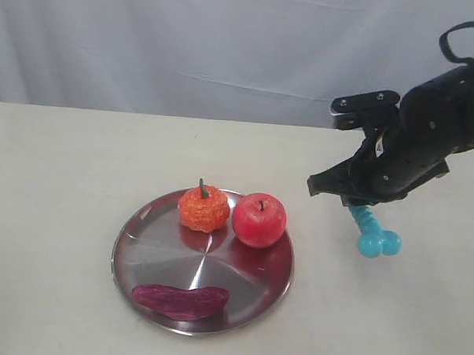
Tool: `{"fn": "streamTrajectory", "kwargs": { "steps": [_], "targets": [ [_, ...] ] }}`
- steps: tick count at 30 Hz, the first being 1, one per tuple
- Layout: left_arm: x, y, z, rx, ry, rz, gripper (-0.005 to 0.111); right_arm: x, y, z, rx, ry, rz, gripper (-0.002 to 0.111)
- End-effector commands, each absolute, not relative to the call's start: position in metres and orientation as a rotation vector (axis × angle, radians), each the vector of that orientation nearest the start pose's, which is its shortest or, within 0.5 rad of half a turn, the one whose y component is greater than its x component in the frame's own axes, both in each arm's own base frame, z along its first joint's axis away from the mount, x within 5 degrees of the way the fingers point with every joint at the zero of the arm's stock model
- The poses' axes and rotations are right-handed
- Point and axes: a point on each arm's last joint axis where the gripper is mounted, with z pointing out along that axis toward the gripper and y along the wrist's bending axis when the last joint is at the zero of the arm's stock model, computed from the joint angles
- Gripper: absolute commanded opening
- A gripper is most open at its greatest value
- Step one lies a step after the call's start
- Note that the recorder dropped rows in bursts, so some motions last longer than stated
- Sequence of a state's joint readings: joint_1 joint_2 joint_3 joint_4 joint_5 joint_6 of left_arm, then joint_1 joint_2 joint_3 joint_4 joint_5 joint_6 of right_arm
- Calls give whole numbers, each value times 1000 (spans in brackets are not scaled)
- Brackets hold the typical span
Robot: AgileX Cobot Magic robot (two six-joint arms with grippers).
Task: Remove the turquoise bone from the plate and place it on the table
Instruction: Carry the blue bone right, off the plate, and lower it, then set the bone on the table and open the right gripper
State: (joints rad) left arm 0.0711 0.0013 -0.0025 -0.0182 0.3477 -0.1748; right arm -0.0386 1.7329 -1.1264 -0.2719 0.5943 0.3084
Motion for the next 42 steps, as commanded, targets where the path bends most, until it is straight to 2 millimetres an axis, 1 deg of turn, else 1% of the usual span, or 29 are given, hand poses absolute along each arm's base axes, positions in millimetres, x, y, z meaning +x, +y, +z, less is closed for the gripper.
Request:
{"fn": "streamTrajectory", "kwargs": {
  "steps": [1, 12, 15, 33, 42],
  "targets": [
    [53, 3, 182, -234, 1812, -99, 0, 360, -31, 193, 229, 2655, -193, -1],
    [53, 3, 182, -234, 1812, -99, 0, 367, -31, 150, 270, 2751, -187, -1],
    [53, 3, 182, -234, 1812, -99, 0, 368, -31, 142, 263, 2773, -191, -1],
    [53, 3, 182, -234, 1812, -99, 0, 368, -30, 138, 260, 2787, -193, -1],
    [53, 3, 182, -234, 1812, -99, 0, 366, -29, 137, 285, 2804, -184, -1]
  ]
}}
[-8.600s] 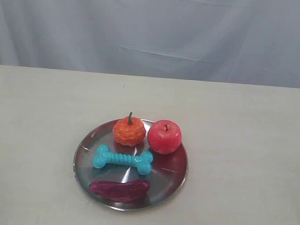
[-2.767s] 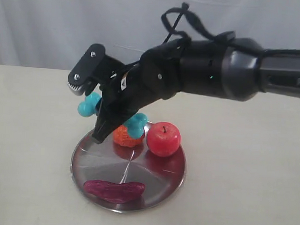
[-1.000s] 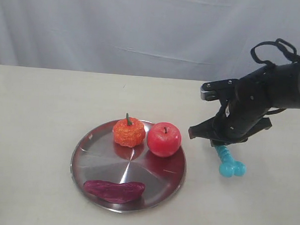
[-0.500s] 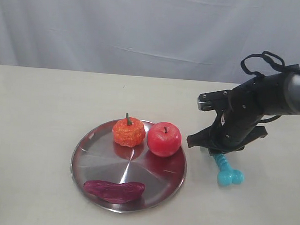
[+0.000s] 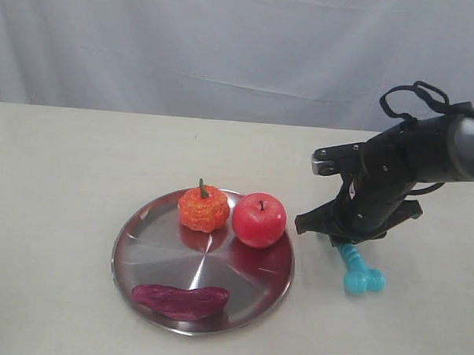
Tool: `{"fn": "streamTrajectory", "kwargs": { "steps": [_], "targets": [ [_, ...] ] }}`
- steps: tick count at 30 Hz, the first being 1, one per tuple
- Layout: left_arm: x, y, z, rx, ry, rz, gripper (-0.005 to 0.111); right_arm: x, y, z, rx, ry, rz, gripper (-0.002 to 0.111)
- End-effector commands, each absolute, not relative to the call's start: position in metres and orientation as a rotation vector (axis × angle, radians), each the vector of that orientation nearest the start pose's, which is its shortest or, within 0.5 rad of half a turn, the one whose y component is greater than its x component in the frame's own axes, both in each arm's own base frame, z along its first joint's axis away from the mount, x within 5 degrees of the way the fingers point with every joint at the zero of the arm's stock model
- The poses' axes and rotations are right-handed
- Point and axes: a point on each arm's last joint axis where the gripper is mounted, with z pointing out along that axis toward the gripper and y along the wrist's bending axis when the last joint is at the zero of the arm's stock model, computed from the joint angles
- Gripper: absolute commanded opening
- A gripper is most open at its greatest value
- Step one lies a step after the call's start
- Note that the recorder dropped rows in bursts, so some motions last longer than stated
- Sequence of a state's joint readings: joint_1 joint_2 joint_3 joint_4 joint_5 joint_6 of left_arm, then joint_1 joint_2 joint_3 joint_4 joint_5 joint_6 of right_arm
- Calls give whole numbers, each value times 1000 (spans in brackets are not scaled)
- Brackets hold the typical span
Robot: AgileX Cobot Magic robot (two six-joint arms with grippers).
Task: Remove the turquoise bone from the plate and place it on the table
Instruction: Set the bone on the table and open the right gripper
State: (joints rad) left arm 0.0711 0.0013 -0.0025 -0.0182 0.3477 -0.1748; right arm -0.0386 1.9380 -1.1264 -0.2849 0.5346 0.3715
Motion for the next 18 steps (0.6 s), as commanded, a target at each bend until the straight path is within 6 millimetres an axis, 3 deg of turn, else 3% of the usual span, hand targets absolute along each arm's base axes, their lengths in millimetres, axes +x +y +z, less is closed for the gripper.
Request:
{"fn": "streamTrajectory", "kwargs": {
  "steps": [1, 18],
  "targets": [
    [53, 3, 182, -234, 1812, -99, 0, 366, -29, 137, 286, 2805, -185, -1],
    [53, 3, 182, -234, 1812, -99, 0, 362, -27, 131, 295, 2795, -153, -1]
  ]
}}
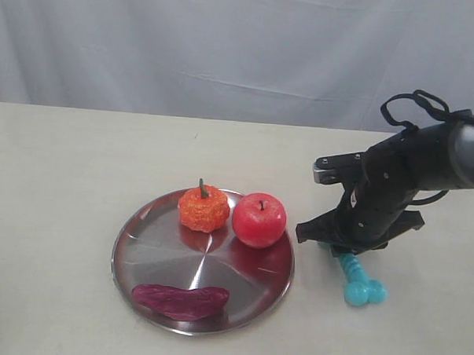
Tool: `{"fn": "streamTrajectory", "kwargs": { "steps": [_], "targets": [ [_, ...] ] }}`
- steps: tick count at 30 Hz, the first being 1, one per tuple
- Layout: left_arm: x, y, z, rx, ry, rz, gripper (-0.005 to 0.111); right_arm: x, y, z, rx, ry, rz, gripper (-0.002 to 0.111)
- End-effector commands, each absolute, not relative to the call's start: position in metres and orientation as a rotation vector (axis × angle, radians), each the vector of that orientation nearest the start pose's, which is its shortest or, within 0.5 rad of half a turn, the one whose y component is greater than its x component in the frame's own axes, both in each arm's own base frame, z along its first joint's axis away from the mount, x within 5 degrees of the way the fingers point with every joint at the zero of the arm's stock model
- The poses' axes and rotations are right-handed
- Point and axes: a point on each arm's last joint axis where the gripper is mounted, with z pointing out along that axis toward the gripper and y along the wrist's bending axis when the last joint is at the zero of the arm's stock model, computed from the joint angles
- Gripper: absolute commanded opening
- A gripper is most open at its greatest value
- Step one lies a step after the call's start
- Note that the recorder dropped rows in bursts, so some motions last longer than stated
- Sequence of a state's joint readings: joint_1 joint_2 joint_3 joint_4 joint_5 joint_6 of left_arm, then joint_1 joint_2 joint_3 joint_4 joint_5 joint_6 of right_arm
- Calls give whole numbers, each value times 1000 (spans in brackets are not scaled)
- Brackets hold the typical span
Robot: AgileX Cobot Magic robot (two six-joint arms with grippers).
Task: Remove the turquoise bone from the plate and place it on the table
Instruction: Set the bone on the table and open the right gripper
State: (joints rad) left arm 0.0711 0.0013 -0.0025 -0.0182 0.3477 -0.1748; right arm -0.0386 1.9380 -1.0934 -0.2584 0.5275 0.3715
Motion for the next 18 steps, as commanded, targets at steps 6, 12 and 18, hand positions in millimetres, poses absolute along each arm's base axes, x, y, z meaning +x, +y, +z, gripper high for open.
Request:
{"fn": "streamTrajectory", "kwargs": {
  "steps": [6, 12, 18],
  "targets": [
    [53, 3, 182, -234, 1812, -99, 0, 362, -27, 131, 295, 2795, -153, 0],
    [53, 3, 182, -234, 1812, -99, 0, 363, -27, 131, 293, 2788, -149, 29],
    [53, 3, 182, -234, 1812, -99, 0, 364, -27, 131, 288, 2778, -147, 59]
  ]
}}
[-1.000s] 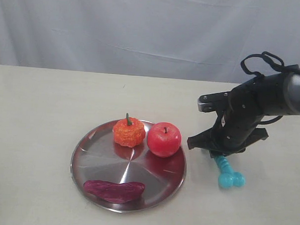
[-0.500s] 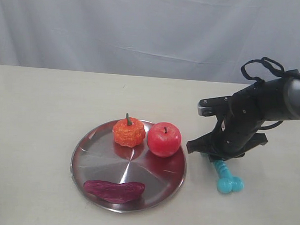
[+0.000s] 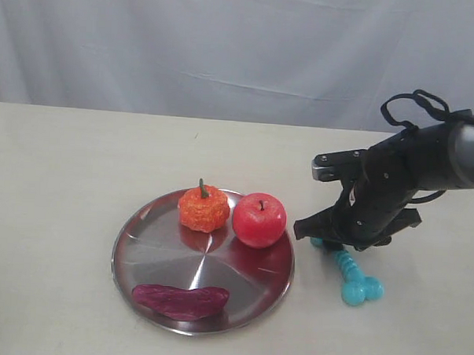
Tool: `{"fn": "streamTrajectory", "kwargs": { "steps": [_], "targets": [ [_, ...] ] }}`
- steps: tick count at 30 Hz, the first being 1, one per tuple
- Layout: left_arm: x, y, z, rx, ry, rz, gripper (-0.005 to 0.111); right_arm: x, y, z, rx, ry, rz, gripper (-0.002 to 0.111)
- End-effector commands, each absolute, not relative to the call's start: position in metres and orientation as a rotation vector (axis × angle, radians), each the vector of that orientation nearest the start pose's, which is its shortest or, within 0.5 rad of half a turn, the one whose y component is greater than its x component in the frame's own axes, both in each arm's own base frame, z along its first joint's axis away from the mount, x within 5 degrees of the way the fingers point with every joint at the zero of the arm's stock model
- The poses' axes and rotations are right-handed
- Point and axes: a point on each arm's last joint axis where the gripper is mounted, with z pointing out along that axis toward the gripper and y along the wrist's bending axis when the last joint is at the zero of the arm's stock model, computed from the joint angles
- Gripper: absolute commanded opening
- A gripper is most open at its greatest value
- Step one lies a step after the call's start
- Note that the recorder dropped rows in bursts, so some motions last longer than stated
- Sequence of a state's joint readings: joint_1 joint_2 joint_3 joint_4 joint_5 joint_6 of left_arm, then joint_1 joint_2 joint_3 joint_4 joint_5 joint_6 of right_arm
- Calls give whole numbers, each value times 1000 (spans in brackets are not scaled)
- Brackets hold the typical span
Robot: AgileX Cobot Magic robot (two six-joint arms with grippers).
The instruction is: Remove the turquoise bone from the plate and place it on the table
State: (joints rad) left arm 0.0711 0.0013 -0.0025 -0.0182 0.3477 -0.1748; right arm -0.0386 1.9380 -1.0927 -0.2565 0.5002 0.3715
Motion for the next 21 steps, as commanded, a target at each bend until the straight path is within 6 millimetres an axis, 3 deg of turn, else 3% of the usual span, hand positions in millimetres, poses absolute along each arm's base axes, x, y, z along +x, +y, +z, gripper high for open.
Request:
{"fn": "streamTrajectory", "kwargs": {
  "steps": [1, 5, 10, 16, 21],
  "targets": [
    [53, 3, 182, -234, 1812, -99, 0, 364, -27, 131, 288, 2778, -147, 59],
    [53, 3, 182, -234, 1812, -99, 0, 364, -27, 133, 288, 2776, -148, 59],
    [53, 3, 182, -234, 1812, -99, 0, 358, -28, 151, 299, 2765, -161, 59],
    [53, 3, 182, -234, 1812, -99, 0, 344, -29, 202, 306, 2686, -180, 59],
    [53, 3, 182, -234, 1812, -99, 0, 313, -31, 259, 336, 2616, -203, 59]
  ]
}}
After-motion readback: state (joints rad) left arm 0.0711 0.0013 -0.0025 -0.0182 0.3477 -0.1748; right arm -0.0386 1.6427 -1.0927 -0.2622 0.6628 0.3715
